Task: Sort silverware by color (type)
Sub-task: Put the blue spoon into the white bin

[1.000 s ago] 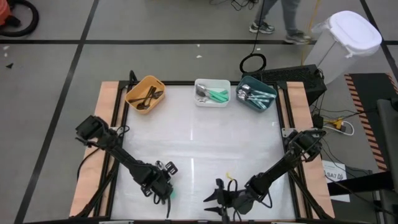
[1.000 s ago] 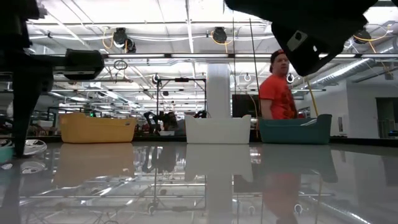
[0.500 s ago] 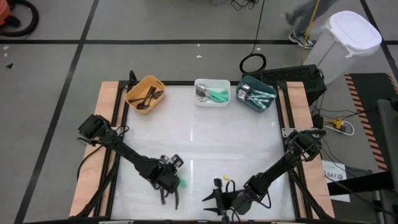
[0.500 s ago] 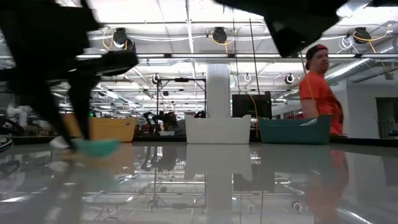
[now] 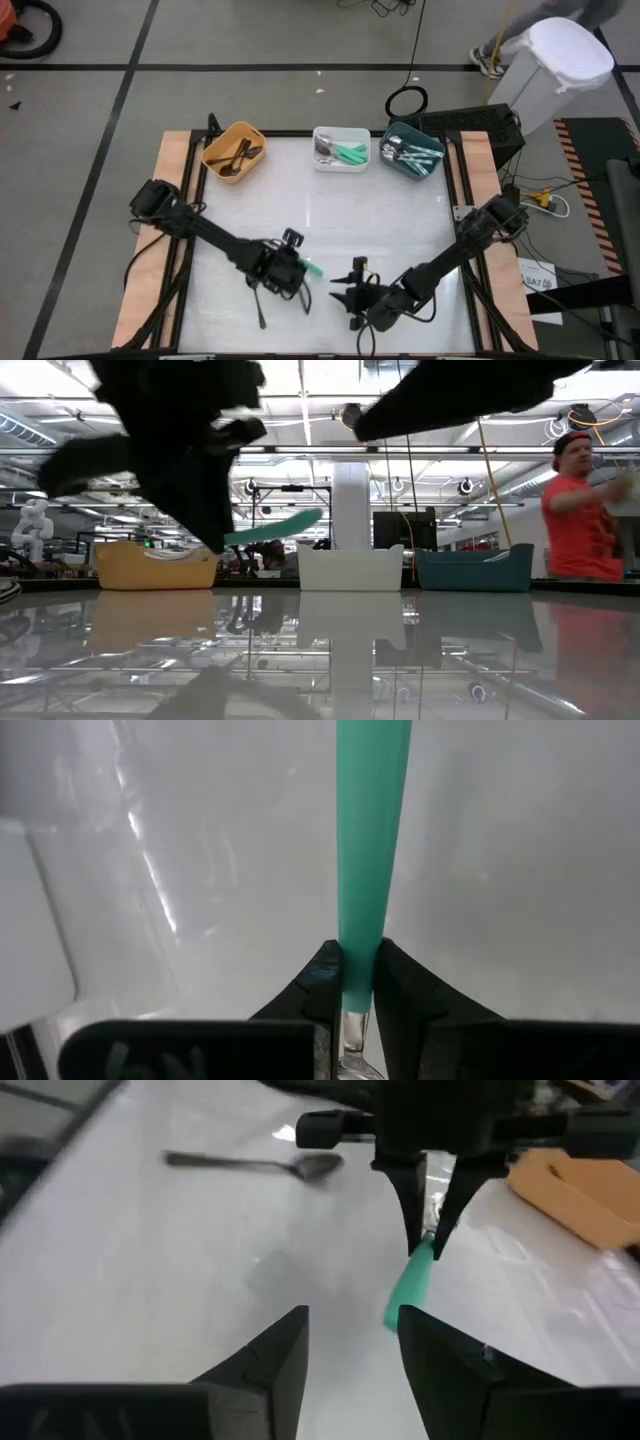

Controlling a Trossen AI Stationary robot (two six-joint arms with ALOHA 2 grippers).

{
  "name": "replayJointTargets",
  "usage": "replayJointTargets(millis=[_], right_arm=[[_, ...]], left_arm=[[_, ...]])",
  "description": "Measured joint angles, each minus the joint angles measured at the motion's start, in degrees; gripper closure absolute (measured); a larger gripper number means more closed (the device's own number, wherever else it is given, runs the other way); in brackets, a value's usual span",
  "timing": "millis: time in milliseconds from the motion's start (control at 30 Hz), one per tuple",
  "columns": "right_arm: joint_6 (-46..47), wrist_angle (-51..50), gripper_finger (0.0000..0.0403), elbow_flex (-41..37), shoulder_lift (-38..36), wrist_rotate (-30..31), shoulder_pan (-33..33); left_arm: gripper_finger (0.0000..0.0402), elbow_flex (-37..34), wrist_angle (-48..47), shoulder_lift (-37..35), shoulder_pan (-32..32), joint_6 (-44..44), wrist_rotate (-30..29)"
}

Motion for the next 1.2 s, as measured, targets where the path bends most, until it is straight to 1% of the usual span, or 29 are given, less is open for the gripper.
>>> replayJointTargets(millis=[167, 300, 433, 667, 800, 967, 1067, 1200], right_arm=[[1.82, -9.42, 0.0250, 0.00, -3.16, 5.23, -0.75], [0.03, -15.27, 0.0250, -0.02, -3.81, 8.45, -1.62], [-5.18, -19.04, 0.0250, -0.02, -3.89, 8.49, -2.14], [-15.17, -24.53, 0.0250, -0.07, -4.58, 8.46, -2.28], [-20.16, -25.59, 0.0250, -0.07, -4.86, 8.42, -3.08], [-26.61, -25.80, 0.0250, -0.07, -5.18, 8.39, -2.99], [-25.20, -26.06, 0.0250, -0.07, -6.50, 8.72, -3.27], [-19.12, -29.16, 0.0249, -0.07, -10.01, 8.34, -4.23]], left_arm=[[0.0364, 0.00, 2.75, 0.00, 5.12, -1.73, -0.02], [0.0364, 0.00, 5.93, 0.00, 7.94, -3.64, 0.11], [0.0364, 0.00, 8.50, 0.00, 9.17, -4.02, 1.17], [0.0364, 0.02, 11.89, -0.03, 9.19, -3.70, 2.75], [0.0364, 0.02, 13.86, -0.07, 9.80, 0.04, 3.44], [0.0364, 0.02, 14.33, -0.11, 11.57, 2.60, 6.67], [0.0364, 0.02, 14.34, -0.11, 12.74, 3.31, 7.32], [0.0364, 0.02, 14.90, -0.11, 13.82, 4.72, 7.32]])
